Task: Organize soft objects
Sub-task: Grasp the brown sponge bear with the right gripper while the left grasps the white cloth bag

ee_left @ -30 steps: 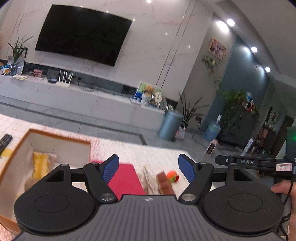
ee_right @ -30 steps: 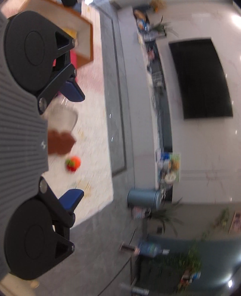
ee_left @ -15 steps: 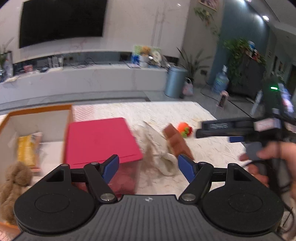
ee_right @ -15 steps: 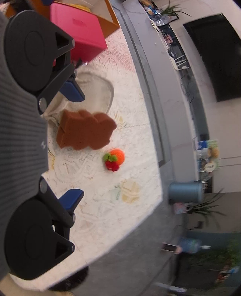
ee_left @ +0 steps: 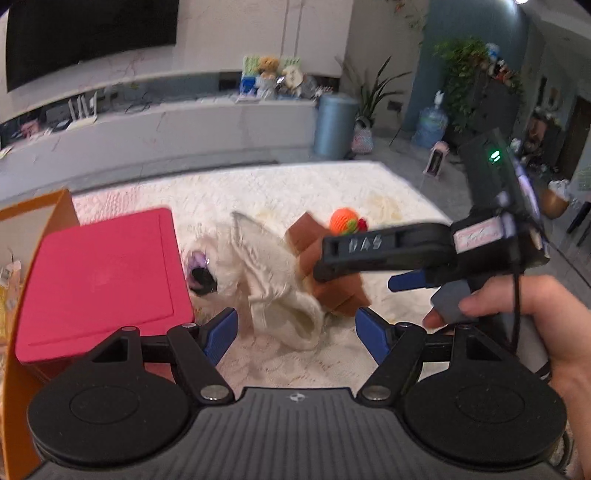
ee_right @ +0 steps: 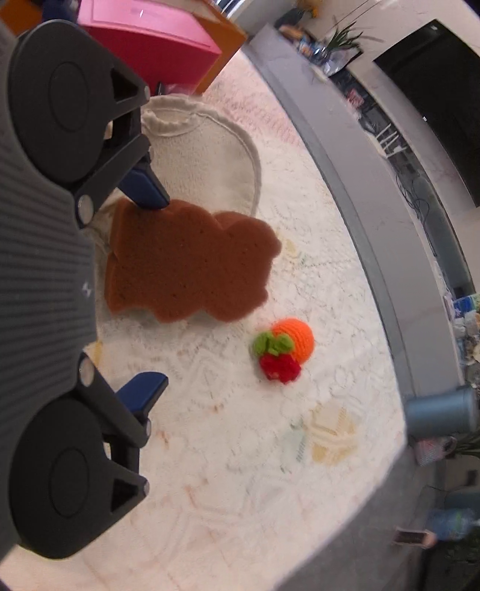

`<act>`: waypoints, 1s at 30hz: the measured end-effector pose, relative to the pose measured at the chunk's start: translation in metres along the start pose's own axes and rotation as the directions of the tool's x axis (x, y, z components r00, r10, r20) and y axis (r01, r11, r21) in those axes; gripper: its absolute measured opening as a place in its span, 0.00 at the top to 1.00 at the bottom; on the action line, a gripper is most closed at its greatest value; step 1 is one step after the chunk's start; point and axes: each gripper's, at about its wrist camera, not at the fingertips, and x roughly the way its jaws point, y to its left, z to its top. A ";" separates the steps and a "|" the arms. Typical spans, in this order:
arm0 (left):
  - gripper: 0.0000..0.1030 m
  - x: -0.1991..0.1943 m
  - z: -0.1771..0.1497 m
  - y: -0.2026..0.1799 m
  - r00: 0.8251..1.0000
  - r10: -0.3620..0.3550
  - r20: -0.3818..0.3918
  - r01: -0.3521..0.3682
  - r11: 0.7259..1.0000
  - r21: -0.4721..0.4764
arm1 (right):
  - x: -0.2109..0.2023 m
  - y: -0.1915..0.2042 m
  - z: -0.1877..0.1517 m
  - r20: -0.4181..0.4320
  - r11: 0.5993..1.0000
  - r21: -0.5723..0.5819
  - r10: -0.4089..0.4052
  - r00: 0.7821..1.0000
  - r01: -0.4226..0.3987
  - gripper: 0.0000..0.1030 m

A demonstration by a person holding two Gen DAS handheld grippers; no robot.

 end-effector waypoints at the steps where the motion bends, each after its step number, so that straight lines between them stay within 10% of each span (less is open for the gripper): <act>1: 0.18 0.004 0.000 0.000 1.000 0.009 -0.020 -0.009 1.000 -0.002 | 0.004 -0.003 0.001 -0.009 1.000 0.023 0.017 1.000 -0.017 0.12; 10: 0.18 0.009 -0.012 -0.018 0.999 0.054 0.006 -0.054 0.998 0.043 | 0.008 -0.001 0.001 -0.039 0.995 0.027 0.099 0.994 -0.098 0.41; 30: 0.24 0.042 -0.054 -0.032 0.962 0.116 0.247 -0.114 0.993 -0.023 | -0.001 -0.021 0.003 -0.057 0.984 0.068 0.167 0.984 -0.163 0.43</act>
